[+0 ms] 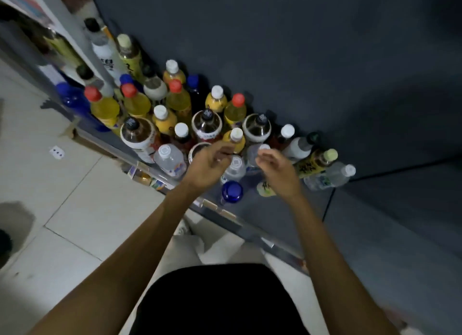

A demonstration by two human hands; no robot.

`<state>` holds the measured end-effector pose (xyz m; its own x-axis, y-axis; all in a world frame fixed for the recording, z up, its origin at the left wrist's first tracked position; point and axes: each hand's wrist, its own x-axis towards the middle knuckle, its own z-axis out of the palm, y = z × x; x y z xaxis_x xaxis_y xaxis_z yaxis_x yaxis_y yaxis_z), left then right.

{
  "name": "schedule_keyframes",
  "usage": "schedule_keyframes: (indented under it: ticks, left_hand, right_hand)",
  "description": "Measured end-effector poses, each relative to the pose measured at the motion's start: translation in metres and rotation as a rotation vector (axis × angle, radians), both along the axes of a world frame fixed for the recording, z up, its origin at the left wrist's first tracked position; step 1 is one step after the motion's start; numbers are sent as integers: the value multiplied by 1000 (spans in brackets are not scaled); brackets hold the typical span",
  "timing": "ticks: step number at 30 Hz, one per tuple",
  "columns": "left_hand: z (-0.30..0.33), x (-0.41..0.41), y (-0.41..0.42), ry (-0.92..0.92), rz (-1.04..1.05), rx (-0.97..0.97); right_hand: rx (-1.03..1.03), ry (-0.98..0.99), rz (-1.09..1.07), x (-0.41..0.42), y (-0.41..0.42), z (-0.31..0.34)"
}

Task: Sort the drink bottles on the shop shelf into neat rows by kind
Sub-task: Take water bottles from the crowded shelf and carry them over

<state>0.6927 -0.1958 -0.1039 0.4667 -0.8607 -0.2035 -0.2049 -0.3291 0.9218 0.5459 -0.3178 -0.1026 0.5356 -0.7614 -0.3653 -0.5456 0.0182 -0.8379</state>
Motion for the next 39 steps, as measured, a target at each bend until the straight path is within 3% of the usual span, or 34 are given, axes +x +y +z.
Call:
schedule_keyframes:
  ticks: [8, 12, 16, 24, 28, 32, 39]
  left_hand:
    - [-10, -2, -40, -18, -170, 164]
    - [-6, -11, -39, -187, -176, 291]
    - [-14, -21, -36, -212, -162, 415]
    - [-27, -34, -46, -339, -5, 420]
    - [-24, -41, -51, -394, 45, 444]
    - [-21, -39, -54, -411, 5, 508]
    - [-21, -36, -57, -350, -122, 570]
  right_hand:
    - [-202, 217, 72, -4, -36, -6]
    - [-173, 340, 259, 15, -57, -19]
    - [-227, 441, 419, 25, -68, -29]
    - [-346, 451, 499, 21, -71, -41]
    - [-284, 436, 564, 19, -71, -46]
    - [-208, 472, 653, 21, -74, -47]
    - [-267, 454, 656, 21, -82, -46]
